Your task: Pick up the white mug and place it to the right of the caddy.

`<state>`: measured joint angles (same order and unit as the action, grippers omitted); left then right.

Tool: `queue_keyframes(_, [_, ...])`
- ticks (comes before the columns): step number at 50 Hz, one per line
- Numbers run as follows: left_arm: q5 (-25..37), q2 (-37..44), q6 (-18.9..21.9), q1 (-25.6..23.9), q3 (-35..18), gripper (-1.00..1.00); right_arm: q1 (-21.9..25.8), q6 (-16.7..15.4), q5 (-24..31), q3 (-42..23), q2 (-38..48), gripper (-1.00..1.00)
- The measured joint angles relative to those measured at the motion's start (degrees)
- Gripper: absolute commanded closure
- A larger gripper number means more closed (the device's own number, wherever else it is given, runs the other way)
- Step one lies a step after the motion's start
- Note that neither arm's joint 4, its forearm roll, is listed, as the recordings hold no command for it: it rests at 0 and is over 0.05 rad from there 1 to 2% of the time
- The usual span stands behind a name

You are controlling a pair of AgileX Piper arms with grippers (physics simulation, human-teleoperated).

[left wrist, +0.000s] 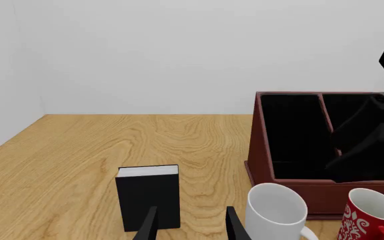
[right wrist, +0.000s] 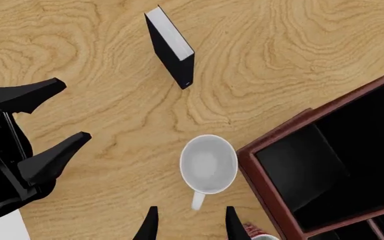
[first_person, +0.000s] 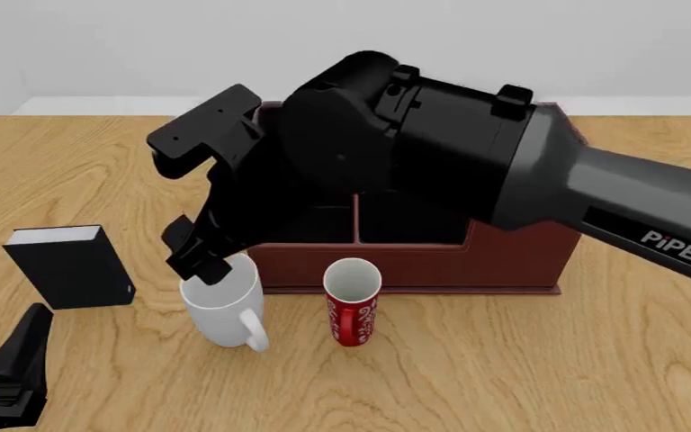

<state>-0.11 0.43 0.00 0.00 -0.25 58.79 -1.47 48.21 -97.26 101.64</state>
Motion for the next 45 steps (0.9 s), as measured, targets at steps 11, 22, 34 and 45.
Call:
queue_keyframes(11, [0.00,0.00,0.00,0.00,0.00,-1.00,0.04,1.06,-0.66,1.18,0.07,-1.00])
queue_keyframes(22, [0.00,0.00,0.00,0.00,0.00,-1.00,0.08,1.98,-1.30,1.93,0.46,-1.00])
queue_keyframes(34, [0.00,0.00,0.00,0.00,0.00,-1.00,-0.04,2.72,-1.90,2.80,1.01,-1.00])
queue_keyframes(45, [0.00,0.00,0.00,0.00,0.00,-1.00,-0.29,3.60,-2.77,4.05,1.32,-1.00])
